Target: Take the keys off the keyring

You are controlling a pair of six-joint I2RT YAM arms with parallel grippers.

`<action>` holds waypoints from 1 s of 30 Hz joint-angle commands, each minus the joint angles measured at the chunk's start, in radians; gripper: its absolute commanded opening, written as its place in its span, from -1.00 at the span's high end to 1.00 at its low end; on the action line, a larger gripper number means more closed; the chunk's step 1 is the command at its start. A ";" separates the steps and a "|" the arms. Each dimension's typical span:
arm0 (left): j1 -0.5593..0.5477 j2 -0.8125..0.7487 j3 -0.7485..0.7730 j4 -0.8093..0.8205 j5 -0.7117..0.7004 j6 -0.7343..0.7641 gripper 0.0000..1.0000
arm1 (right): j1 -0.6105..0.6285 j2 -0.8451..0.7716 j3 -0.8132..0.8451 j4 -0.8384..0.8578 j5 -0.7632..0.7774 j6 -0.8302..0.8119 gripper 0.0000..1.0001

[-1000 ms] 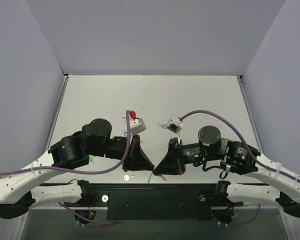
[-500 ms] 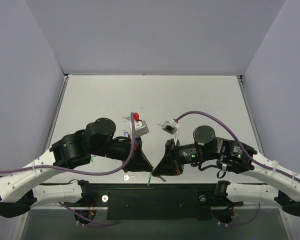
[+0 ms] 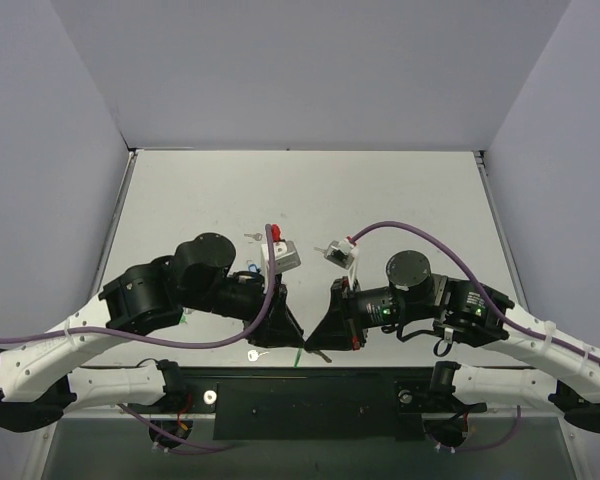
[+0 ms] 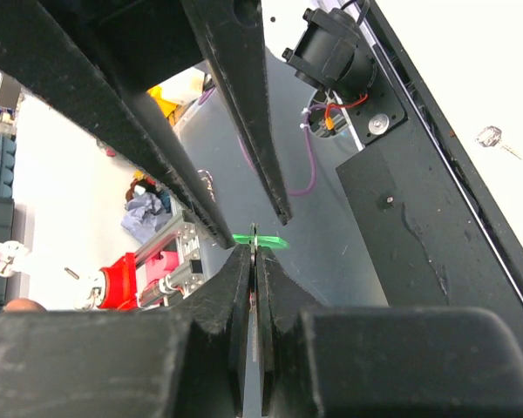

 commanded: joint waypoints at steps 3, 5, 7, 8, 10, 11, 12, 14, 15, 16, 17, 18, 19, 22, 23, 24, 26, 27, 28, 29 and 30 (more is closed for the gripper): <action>-0.015 -0.047 0.010 0.043 -0.036 -0.068 -0.18 | 0.001 -0.024 0.031 0.047 0.037 -0.009 1.00; -0.012 -0.063 0.010 0.065 -0.087 -0.094 -0.25 | 0.001 -0.029 0.028 0.048 0.046 -0.007 1.00; -0.007 -0.080 0.007 0.086 -0.127 -0.120 -0.31 | 0.001 -0.035 0.023 0.050 0.049 -0.009 1.00; -0.007 -0.089 0.005 0.103 -0.147 -0.129 -0.31 | 0.001 -0.037 0.023 0.053 0.051 -0.006 1.00; -0.007 -0.107 -0.002 0.137 -0.174 -0.172 -0.31 | 0.001 -0.038 0.025 0.053 0.052 -0.006 1.00; -0.007 -0.125 -0.021 0.175 -0.181 -0.186 -0.31 | 0.004 -0.040 0.026 0.052 0.057 -0.004 1.00; -0.007 -0.138 -0.034 0.193 -0.193 -0.215 -0.30 | 0.004 -0.041 0.028 0.055 0.058 -0.003 1.00; -0.007 -0.173 -0.086 0.273 -0.199 -0.262 -0.24 | 0.004 -0.049 0.029 0.064 0.067 -0.001 1.00; -0.007 -0.197 -0.129 0.325 -0.198 -0.275 -0.19 | 0.004 -0.047 0.028 0.074 0.072 0.004 1.00; -0.007 -0.205 -0.146 0.350 -0.191 -0.299 -0.18 | 0.004 -0.050 0.025 0.081 0.075 0.005 1.00; -0.007 -0.224 -0.178 0.377 -0.193 -0.307 -0.13 | 0.004 -0.052 0.023 0.091 0.078 0.007 1.00; -0.007 -0.230 -0.192 0.388 -0.205 -0.324 -0.07 | 0.006 -0.052 0.023 0.097 0.081 0.008 1.00; -0.007 -0.245 -0.220 0.408 -0.214 -0.332 -0.05 | 0.006 -0.051 0.022 0.105 0.083 0.013 1.00; -0.009 -0.261 -0.266 0.459 -0.213 -0.367 0.00 | 0.007 -0.044 0.023 0.114 0.084 0.017 1.00; -0.009 -0.264 -0.275 0.468 -0.211 -0.368 0.00 | 0.007 -0.046 0.025 0.116 0.084 0.019 1.00; -0.009 -0.261 -0.278 0.470 -0.208 -0.373 0.03 | 0.007 -0.046 0.026 0.114 0.086 0.019 1.00; -0.009 -0.256 -0.280 0.470 -0.207 -0.376 0.07 | 0.007 -0.047 0.029 0.117 0.090 0.017 1.00; -0.009 -0.253 -0.283 0.477 -0.201 -0.376 0.08 | 0.009 -0.047 0.031 0.117 0.091 0.017 1.00; -0.009 -0.251 -0.283 0.480 -0.196 -0.376 0.11 | 0.009 -0.049 0.031 0.117 0.091 0.019 1.00; -0.009 -0.247 -0.283 0.484 -0.191 -0.376 0.13 | 0.009 -0.052 0.029 0.119 0.092 0.019 1.00; -0.010 -0.245 -0.282 0.485 -0.191 -0.376 0.15 | 0.011 -0.052 0.031 0.121 0.094 0.017 1.00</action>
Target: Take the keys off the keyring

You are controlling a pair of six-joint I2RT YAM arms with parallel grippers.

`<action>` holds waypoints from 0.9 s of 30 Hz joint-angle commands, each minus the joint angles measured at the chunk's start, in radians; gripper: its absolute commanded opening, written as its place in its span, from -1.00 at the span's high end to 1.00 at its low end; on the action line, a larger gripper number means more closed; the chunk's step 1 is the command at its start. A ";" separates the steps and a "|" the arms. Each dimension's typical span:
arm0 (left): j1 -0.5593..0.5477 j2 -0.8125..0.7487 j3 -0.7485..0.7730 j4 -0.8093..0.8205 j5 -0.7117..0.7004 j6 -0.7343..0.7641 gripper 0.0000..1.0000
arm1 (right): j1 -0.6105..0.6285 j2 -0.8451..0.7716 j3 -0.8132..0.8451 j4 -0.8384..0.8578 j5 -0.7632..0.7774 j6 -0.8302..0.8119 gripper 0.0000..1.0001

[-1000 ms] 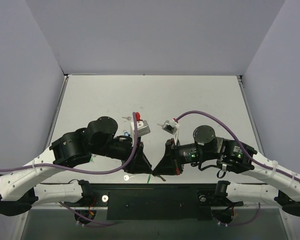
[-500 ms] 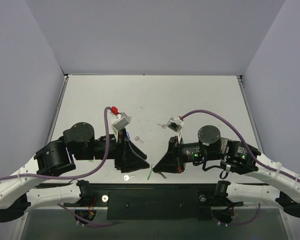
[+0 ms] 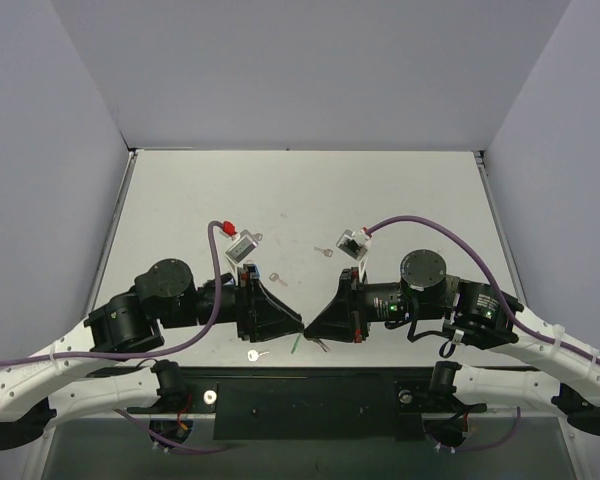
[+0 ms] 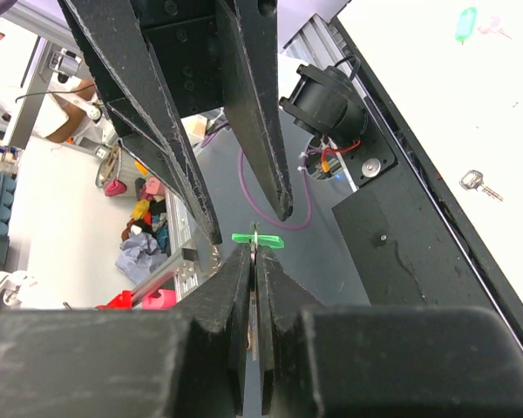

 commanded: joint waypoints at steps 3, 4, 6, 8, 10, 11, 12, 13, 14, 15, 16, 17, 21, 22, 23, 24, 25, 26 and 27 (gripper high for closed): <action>-0.001 0.008 0.016 0.100 0.007 -0.018 0.21 | 0.012 -0.018 0.028 0.059 0.015 0.004 1.00; -0.001 0.011 0.015 0.100 0.008 -0.018 0.21 | 0.012 -0.018 0.026 0.058 0.015 0.005 1.00; -0.001 0.014 0.010 0.100 0.008 -0.019 0.24 | 0.014 -0.021 0.023 0.059 0.015 0.004 1.00; -0.001 0.013 0.006 0.100 0.004 -0.021 0.25 | 0.014 -0.021 0.026 0.059 0.016 0.005 1.00; -0.002 0.014 0.004 0.097 -0.001 -0.022 0.26 | 0.014 -0.018 0.029 0.061 0.016 0.005 1.00; -0.002 0.013 0.003 0.095 -0.003 -0.024 0.26 | 0.014 -0.018 0.029 0.059 0.018 0.004 1.00; -0.002 0.010 0.003 0.091 -0.007 -0.024 0.26 | 0.014 -0.019 0.031 0.061 0.016 0.004 1.00; -0.002 0.010 0.004 0.088 -0.009 -0.022 0.26 | 0.014 -0.019 0.031 0.059 0.016 0.004 1.00; -0.002 0.007 0.007 0.080 -0.018 -0.022 0.26 | 0.014 -0.021 0.032 0.059 0.016 0.002 1.00; -0.002 0.005 0.006 0.077 -0.023 -0.022 0.26 | 0.014 -0.021 0.032 0.061 0.016 0.002 1.00; -0.002 0.000 0.004 0.075 -0.030 -0.024 0.26 | 0.014 -0.019 0.031 0.059 0.016 0.001 1.00; -0.002 -0.001 0.003 0.075 -0.033 -0.027 0.26 | 0.014 -0.022 0.031 0.061 0.019 0.001 1.00; -0.002 -0.006 -0.007 0.081 -0.038 -0.034 0.31 | 0.014 -0.024 0.035 0.064 0.022 0.002 1.00; -0.002 -0.006 -0.008 0.081 -0.038 -0.036 0.35 | 0.014 -0.024 0.037 0.064 0.024 0.001 1.00; -0.002 -0.006 -0.010 0.081 -0.039 -0.036 0.36 | 0.014 -0.022 0.037 0.062 0.025 0.001 1.00; -0.002 -0.006 -0.011 0.083 -0.039 -0.039 0.37 | 0.015 -0.024 0.040 0.064 0.025 -0.001 1.00; -0.002 -0.006 -0.010 0.081 -0.041 -0.038 0.38 | 0.014 -0.024 0.041 0.062 0.024 0.002 1.00; -0.002 -0.007 -0.011 0.081 -0.039 -0.041 0.38 | 0.014 -0.024 0.043 0.062 0.024 0.002 1.00; -0.002 -0.007 -0.010 0.080 -0.039 -0.041 0.38 | 0.015 -0.024 0.044 0.061 0.024 0.001 1.00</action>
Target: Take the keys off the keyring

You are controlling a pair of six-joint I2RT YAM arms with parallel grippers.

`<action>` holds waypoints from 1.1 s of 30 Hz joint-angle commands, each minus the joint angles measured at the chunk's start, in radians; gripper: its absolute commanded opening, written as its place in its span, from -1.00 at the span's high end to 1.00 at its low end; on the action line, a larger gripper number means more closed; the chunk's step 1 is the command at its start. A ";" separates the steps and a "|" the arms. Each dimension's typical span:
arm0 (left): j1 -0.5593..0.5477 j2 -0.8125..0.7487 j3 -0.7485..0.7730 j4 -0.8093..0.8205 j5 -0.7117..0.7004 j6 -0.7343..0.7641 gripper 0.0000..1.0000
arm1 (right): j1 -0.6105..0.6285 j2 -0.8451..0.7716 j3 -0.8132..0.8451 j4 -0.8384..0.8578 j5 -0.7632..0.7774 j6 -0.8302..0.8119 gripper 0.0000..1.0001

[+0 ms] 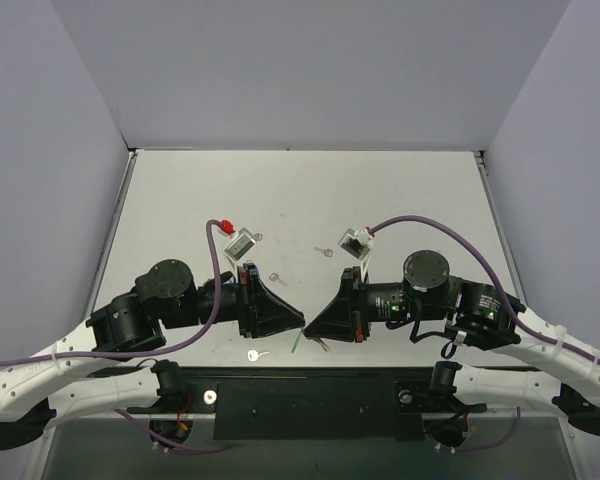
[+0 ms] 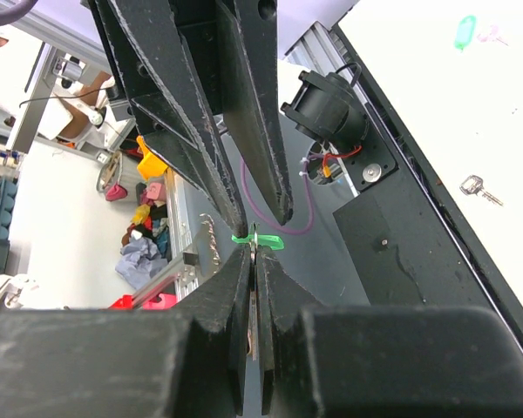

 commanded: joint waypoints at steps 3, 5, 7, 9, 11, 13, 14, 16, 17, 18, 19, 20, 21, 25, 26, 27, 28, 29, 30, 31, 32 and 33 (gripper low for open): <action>-0.003 -0.009 0.001 0.038 -0.008 -0.008 0.38 | 0.009 -0.015 0.047 0.055 0.010 -0.002 1.00; -0.002 -0.008 -0.003 0.042 0.001 -0.011 0.38 | 0.009 -0.017 0.047 0.057 0.012 -0.006 1.00; -0.003 -0.003 -0.009 0.044 0.014 -0.014 0.45 | 0.009 -0.015 0.048 0.060 0.012 -0.006 1.00; -0.006 0.000 -0.015 0.048 0.021 -0.017 0.55 | 0.009 -0.009 0.048 0.061 0.012 -0.004 1.00; -0.009 0.005 -0.015 0.054 0.032 -0.020 0.67 | 0.009 -0.008 0.045 0.068 0.012 -0.004 1.00; -0.012 0.008 -0.017 0.060 0.041 -0.022 0.77 | 0.009 -0.006 0.047 0.069 0.012 -0.002 1.00; -0.012 0.009 -0.017 0.064 0.053 -0.022 0.84 | 0.009 -0.005 0.047 0.068 0.011 -0.001 1.00; -0.014 0.017 -0.017 0.076 0.087 -0.019 0.89 | 0.007 -0.003 0.045 0.071 0.012 0.002 1.00; -0.014 0.023 -0.018 0.085 0.107 -0.019 0.91 | 0.009 0.000 0.044 0.072 0.012 0.004 1.00; -0.014 0.026 -0.019 0.087 0.118 -0.017 0.97 | 0.009 -0.002 0.039 0.075 0.012 0.005 1.00; -0.015 0.034 -0.015 0.088 0.135 -0.014 1.00 | 0.009 0.000 0.036 0.078 0.014 0.010 1.00; -0.017 0.037 -0.009 0.085 0.139 -0.005 1.00 | 0.010 -0.002 0.031 0.077 0.014 0.013 1.00; -0.019 0.044 0.000 0.067 0.149 0.002 1.00 | 0.010 0.001 0.031 0.077 0.015 0.014 1.00; -0.025 0.063 0.044 0.002 0.178 0.047 1.00 | 0.012 0.000 0.021 0.078 0.015 0.019 1.00; -0.025 0.064 0.058 -0.010 0.182 0.065 1.00 | 0.013 0.000 0.019 0.075 0.015 0.021 1.00; -0.025 0.071 0.066 -0.036 0.193 0.073 1.00 | 0.015 0.001 0.018 0.077 0.015 0.024 1.00; -0.025 0.072 0.076 -0.051 0.199 0.091 1.00 | 0.013 0.001 0.016 0.074 0.012 0.025 1.00; -0.025 0.080 0.083 -0.083 0.205 0.101 1.00 | 0.013 0.001 0.013 0.074 0.014 0.025 1.00; -0.026 0.083 0.096 -0.099 0.209 0.120 1.00 | 0.015 0.000 0.015 0.072 0.014 0.027 1.00; -0.026 0.089 0.101 -0.126 0.215 0.143 1.00 | 0.018 0.003 0.010 0.072 0.011 0.025 1.00; -0.025 0.094 0.112 -0.151 0.219 0.151 1.00 | 0.018 0.004 0.008 0.071 0.012 0.025 1.00; -0.026 0.098 0.116 -0.159 0.227 0.168 1.00 | 0.018 0.008 0.008 0.071 0.011 0.027 1.00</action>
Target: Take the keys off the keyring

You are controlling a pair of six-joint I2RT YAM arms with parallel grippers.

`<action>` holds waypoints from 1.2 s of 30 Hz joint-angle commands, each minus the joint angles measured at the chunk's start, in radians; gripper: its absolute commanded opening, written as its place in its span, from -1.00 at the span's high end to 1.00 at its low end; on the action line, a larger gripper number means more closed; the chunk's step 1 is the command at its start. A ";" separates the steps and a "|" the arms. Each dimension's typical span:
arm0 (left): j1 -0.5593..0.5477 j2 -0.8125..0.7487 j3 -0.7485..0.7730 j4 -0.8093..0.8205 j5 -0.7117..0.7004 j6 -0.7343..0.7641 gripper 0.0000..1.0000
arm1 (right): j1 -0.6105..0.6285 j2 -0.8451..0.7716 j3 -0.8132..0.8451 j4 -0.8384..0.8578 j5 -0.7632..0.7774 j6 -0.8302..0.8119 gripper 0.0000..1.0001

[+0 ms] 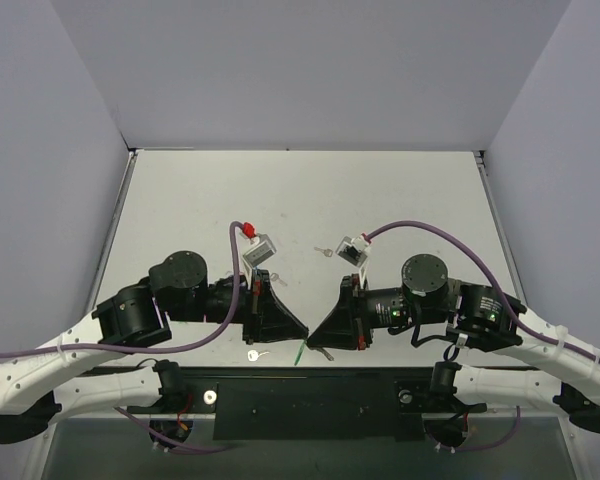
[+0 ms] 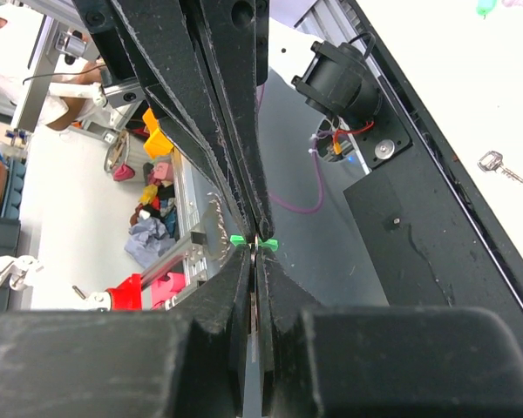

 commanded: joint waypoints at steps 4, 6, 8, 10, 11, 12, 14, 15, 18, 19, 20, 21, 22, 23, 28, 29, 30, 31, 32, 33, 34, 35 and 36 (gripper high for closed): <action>-0.021 0.045 0.088 -0.141 0.103 0.129 1.00 | 0.003 0.034 0.019 0.087 0.018 0.009 1.00; -0.021 0.056 0.108 -0.171 0.109 0.155 1.00 | 0.004 0.040 0.022 0.075 0.012 0.008 1.00; -0.021 0.068 0.128 -0.208 0.113 0.184 1.00 | 0.006 0.043 0.025 0.067 0.011 0.006 1.00; -0.021 0.082 0.148 -0.245 0.121 0.207 1.00 | 0.006 0.043 0.029 0.055 0.014 0.003 1.00; -0.021 0.092 0.160 -0.265 0.126 0.213 1.00 | 0.006 0.044 0.029 0.053 0.011 -0.002 1.00; -0.021 0.095 0.170 -0.273 0.127 0.225 1.00 | 0.006 0.043 0.031 0.047 0.012 0.000 1.00; -0.021 0.105 0.180 -0.293 0.130 0.239 1.00 | 0.006 0.046 0.034 0.041 0.011 -0.003 1.00; -0.021 0.108 0.184 -0.305 0.136 0.245 1.00 | 0.006 0.047 0.034 0.041 0.011 -0.005 1.00; -0.021 0.114 0.194 -0.316 0.152 0.268 1.00 | 0.006 0.052 0.036 0.035 0.009 -0.005 1.00; -0.021 0.115 0.199 -0.325 0.155 0.274 1.00 | 0.006 0.051 0.037 0.035 0.011 -0.006 1.00; -0.021 0.115 0.203 -0.329 0.156 0.279 1.00 | 0.006 0.050 0.037 0.033 0.009 -0.003 1.00; -0.021 0.117 0.207 -0.342 0.156 0.282 1.00 | 0.005 0.052 0.037 0.033 0.009 -0.003 1.00; -0.023 0.119 0.214 -0.354 0.158 0.291 1.00 | 0.005 0.052 0.037 0.032 0.009 -0.003 1.00; -0.021 0.122 0.217 -0.359 0.164 0.296 1.00 | 0.006 0.052 0.039 0.033 0.008 -0.003 1.00; -0.021 0.129 0.236 -0.397 0.173 0.314 1.00 | 0.006 0.054 0.049 0.030 0.000 0.000 1.00; -0.021 0.131 0.237 -0.400 0.176 0.317 1.00 | 0.006 0.057 0.051 0.032 -0.001 0.000 1.00; -0.021 0.129 0.242 -0.405 0.175 0.319 1.00 | 0.006 0.058 0.049 0.030 -0.005 0.000 1.00; -0.021 0.132 0.243 -0.408 0.172 0.321 1.00 | 0.006 0.058 0.046 0.032 -0.003 0.000 1.00; -0.021 0.131 0.248 -0.409 0.158 0.322 1.00 | 0.008 0.060 0.046 0.032 -0.005 -0.002 1.00; -0.021 0.131 0.253 -0.408 0.147 0.315 1.00 | 0.006 0.058 0.045 0.035 -0.005 0.000 1.00; -0.021 0.131 0.254 -0.399 0.132 0.310 1.00 | 0.009 0.061 0.045 0.038 -0.006 0.001 1.00; -0.021 0.131 0.262 -0.392 0.124 0.295 0.98 | 0.008 0.058 0.042 0.039 -0.005 0.001 1.00; -0.021 0.128 0.268 -0.386 0.082 0.287 0.78 | 0.011 0.057 0.042 0.041 -0.002 0.003 1.00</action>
